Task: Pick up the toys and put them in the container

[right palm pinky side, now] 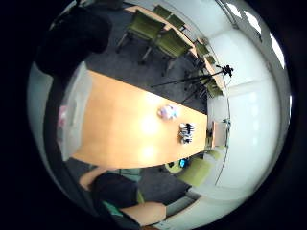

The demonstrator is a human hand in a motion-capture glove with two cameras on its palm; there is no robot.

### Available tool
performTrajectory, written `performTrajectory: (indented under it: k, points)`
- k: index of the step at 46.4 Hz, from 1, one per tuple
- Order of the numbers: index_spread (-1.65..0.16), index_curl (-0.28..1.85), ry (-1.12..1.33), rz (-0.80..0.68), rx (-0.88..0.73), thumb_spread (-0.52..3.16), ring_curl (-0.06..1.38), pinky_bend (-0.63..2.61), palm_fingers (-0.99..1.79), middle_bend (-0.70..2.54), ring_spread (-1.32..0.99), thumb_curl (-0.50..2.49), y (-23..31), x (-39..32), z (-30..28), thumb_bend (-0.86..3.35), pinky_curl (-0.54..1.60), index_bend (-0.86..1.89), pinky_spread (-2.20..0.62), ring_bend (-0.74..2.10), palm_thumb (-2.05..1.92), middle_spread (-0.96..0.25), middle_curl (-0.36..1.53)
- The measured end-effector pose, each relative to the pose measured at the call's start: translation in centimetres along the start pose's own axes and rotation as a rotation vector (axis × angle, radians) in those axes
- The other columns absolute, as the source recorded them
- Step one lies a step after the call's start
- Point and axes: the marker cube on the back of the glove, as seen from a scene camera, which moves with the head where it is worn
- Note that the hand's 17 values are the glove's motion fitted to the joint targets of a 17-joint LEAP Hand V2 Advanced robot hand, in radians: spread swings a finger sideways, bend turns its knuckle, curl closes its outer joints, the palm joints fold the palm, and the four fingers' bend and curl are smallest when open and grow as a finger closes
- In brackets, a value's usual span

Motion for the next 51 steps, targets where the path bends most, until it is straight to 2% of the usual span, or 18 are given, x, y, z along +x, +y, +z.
performTrajectory:
  k: [2,4,13,20,25,36,51]
  points:
    - [-0.38,0.72,0.066,0.136,0.006,0.99,0.30,1.11,-0.09,0.51,-0.19,0.35,0.0,3.0,0.4,-0.08,0.36,0.13,-0.05,0.79,-0.09,-0.12,0.50]
    - [-0.38,0.70,0.083,0.187,0.011,0.98,0.29,1.06,-0.09,0.51,-0.22,0.33,0.5,5.4,0.6,-0.08,0.34,0.15,-0.05,0.76,-0.10,-0.14,0.50]
    - [-0.40,0.67,0.069,0.271,0.017,0.96,0.25,0.95,-0.03,0.47,-0.30,0.28,2.1,17.5,3.7,-0.09,0.31,0.22,-0.06,0.63,-0.11,-0.18,0.48]
    - [-0.41,0.65,0.053,0.311,0.033,0.94,0.22,0.86,0.00,0.45,-0.35,0.26,3.4,23.6,7.0,-0.09,0.29,0.26,-0.07,0.54,-0.11,-0.21,0.47]
    - [-0.41,0.64,0.038,0.334,0.023,0.93,0.21,0.82,0.02,0.45,-0.37,0.24,3.8,26.3,9.2,-0.09,0.28,0.27,-0.07,0.50,-0.12,-0.22,0.46]
    - [-0.42,0.63,-0.055,0.408,-0.042,0.93,0.19,0.76,-0.02,0.42,-0.39,0.21,5.3,32.0,18.0,-0.10,0.28,0.31,-0.05,0.36,-0.12,-0.25,0.45]
    - [-0.43,0.60,-0.116,0.476,-0.239,0.90,0.19,0.63,-0.01,0.39,-0.40,0.19,7.4,34.7,30.6,-0.11,0.27,0.33,-0.01,0.24,-0.14,-0.29,0.43]
